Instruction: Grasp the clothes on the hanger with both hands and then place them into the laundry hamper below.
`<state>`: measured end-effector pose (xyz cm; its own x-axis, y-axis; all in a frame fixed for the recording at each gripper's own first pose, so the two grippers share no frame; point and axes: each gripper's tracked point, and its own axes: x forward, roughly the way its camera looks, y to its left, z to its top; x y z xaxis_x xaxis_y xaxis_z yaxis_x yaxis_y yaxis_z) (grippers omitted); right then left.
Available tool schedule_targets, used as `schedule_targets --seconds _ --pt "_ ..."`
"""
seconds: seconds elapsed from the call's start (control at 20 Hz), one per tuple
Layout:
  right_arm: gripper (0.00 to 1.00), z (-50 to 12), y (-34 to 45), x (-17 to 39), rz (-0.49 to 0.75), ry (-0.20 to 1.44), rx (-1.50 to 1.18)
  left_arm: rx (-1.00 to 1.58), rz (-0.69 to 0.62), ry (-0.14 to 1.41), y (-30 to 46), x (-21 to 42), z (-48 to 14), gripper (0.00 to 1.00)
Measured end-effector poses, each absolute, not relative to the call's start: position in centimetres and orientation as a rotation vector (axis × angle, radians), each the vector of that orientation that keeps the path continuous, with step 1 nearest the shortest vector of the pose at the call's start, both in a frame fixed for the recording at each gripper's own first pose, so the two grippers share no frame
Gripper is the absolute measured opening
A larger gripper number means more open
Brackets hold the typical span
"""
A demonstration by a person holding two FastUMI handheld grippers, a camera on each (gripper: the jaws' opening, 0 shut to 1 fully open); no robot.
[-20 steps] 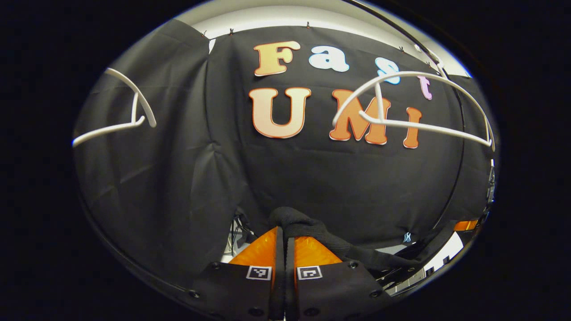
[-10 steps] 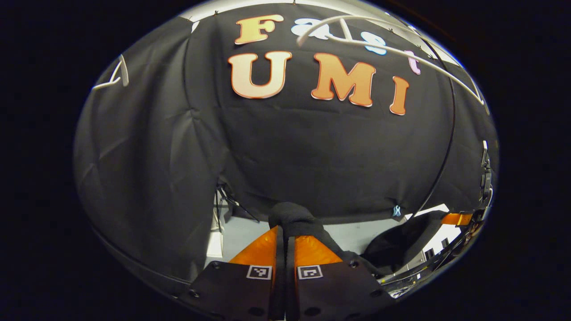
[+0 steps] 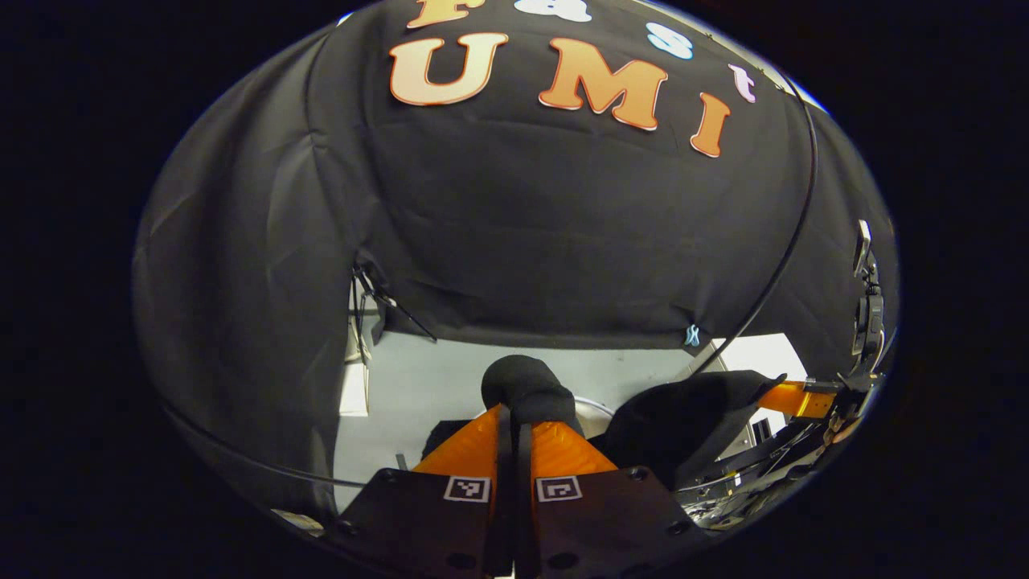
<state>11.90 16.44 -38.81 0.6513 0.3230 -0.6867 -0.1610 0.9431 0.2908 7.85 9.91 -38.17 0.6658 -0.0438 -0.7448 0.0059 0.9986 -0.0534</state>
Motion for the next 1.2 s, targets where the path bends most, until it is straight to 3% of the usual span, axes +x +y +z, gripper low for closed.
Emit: schedule_targets --seconds 0.35,0.95,1.15,1.2 --pt "0.03 -42.5 19.6 10.0 0.274 0.901 0.169 -0.003 -0.053 0.911 7.6 7.1 -41.1 0.05" --pt "0.09 -46.7 19.4 7.5 0.228 1.01 0.144 -0.01 -0.077 0.981 4.7 6.3 -43.0 0.19" --pt "0.2 -46.4 19.7 7.3 0.235 1.013 0.181 -0.044 -0.095 0.984 3.6 6.5 -42.5 0.61" --pt "0.26 -46.0 19.8 7.6 0.238 1.004 0.186 -0.034 -0.088 0.982 3.8 6.6 -42.3 0.65"
